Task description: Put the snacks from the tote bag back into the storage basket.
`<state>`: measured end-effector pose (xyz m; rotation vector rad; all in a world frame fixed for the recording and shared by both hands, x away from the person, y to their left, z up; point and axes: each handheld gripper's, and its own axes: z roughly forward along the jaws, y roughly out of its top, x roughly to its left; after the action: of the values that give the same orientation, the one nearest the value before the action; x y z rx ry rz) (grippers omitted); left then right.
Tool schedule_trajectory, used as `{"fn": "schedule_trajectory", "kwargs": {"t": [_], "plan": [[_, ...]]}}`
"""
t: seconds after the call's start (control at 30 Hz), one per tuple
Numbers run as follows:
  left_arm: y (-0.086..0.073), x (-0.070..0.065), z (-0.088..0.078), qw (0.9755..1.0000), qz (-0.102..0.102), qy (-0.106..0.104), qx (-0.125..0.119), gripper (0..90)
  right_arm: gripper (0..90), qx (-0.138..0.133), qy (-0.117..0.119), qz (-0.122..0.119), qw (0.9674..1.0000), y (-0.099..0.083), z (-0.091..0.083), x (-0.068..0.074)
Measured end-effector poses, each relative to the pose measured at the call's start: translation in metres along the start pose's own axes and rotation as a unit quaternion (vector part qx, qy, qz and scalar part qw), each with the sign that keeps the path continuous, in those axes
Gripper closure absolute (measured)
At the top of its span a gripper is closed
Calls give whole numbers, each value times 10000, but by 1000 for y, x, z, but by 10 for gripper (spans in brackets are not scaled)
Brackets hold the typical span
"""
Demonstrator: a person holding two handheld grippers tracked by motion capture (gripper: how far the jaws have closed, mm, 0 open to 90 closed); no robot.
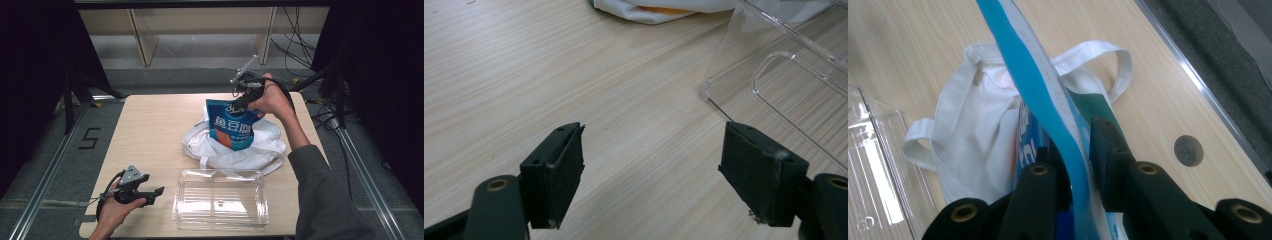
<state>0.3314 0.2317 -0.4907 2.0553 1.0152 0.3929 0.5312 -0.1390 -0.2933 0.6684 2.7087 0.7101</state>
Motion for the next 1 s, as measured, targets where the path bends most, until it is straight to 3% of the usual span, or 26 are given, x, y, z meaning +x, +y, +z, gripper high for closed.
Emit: {"fn": "schedule_trajectory", "kwargs": {"t": [0.13, 0.33, 0.37, 0.4, 0.47, 0.53, 0.6, 0.73, 0.9, 0.93, 0.97, 1.0], "plan": [[0, 0, 0, 10000, -3, 5, -18, 244, 876, 166, 24, -62, 9998, 3, 0, 1], [0, 0, 0, 10000, -5, -8, -10, 244, 900, 357, 2, -370, 9987, 8, 0, 3], [-1, 0, 0, 10000, -87, -21, -8, 244, 900, 383, 4, -450, 9983, 10, -1, 3], [0, 1, 0, 10000, 21, -8, -2, 244, 900, 421, -6, -445, 9981, 11, -1, 4], [-1, 0, 1, 9999, -105, -5, -47, 244, 900, 421, -39, -494, 9979, 13, -1, 4], [0, 2, -1, 10000, 45, 4, 16, 244, 900, 431, -73, -559, 9975, 17, -4, 5], [-1, 2, 0, 10000, 35, 9, 13, 244, 900, 419, -89, -541, 9976, 19, -6, 6], [0, 2, 0, 10000, 43, 12, 11, 244, 900, 341, -105, -622, 9974, 28, -23, 11], [-1, 2, -1, 10000, 9, 20, -36, 244, 900, 251, -306, -654, 9971, 40, -51, 19], [-1, 2, 0, 10000, -18, -11, -71, 244, 900, 218, -330, -719, 9966, 43, -56, 19], [-1, 2, 0, 9998, -147, -31, -115, 244, 900, 223, -378, -632, 9970, 44, -60, 22], [-1, 4, 0, 9999, -37, -83, -104, 244, 900, 220, -476, -618, 9967, 47, -68, 24]]}}
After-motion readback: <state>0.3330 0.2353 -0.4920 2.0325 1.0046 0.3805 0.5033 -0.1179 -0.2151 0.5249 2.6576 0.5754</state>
